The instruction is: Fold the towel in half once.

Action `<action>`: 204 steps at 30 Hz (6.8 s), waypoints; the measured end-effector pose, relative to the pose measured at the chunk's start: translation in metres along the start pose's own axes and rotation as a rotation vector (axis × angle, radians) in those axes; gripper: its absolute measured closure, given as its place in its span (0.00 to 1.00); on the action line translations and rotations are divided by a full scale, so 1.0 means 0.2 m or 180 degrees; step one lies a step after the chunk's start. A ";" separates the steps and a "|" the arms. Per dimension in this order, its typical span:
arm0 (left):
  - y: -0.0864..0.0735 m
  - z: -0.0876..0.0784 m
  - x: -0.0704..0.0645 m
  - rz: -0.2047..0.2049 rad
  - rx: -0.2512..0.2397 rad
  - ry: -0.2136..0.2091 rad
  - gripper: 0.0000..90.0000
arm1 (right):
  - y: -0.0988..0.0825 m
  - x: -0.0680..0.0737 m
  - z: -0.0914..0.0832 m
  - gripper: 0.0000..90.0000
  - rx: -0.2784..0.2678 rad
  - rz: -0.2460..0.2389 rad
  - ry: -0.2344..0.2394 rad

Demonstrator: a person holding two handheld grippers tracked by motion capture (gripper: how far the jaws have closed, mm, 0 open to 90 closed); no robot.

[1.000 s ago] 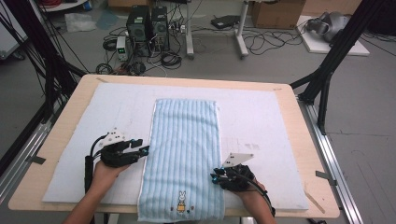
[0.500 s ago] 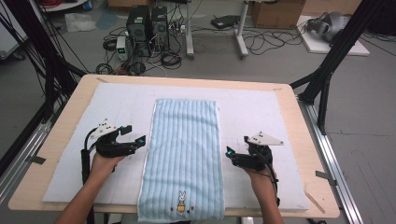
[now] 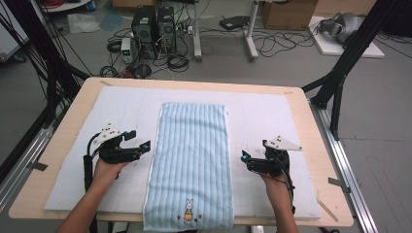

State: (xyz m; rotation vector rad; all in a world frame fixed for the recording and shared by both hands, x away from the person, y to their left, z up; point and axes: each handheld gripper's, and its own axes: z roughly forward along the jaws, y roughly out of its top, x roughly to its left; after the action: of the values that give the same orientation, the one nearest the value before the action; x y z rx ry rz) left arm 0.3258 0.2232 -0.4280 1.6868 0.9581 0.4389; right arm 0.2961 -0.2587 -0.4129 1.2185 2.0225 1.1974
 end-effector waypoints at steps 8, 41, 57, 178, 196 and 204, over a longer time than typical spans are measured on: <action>0.01 0.04 0.03 -0.0064 0.0073 0.0030 0.27 | -0.01 -0.01 0.02 0.13 0.0086 -0.0019 0.0058; 0.13 0.59 0.19 0.0042 0.0884 0.0418 0.49 | -0.03 -0.02 0.03 0.13 0.0142 0.0031 0.0200; 0.13 0.61 0.15 0.0299 0.0923 0.0284 0.95 | 0.01 0.00 0.12 0.13 0.0261 0.0011 0.0273; 0.07 0.42 0.07 0.0161 0.0990 0.0277 0.93 | 0.02 0.10 0.21 0.24 0.0328 0.0013 0.0169; 0.12 0.32 0.06 -0.0154 0.0519 -0.0006 0.94 | 0.23 0.13 0.58 0.49 0.0770 -0.0049 0.0242; 0.12 0.30 0.06 -0.0169 0.0504 -0.0053 0.94 | 0.24 0.12 0.68 0.91 0.0993 -0.0107 0.0323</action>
State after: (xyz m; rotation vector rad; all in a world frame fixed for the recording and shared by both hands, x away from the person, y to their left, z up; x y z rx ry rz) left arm 0.3853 0.1931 -0.4283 1.7996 1.0457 0.3199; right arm 0.4072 -0.1683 -0.4380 1.2805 2.3627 0.9698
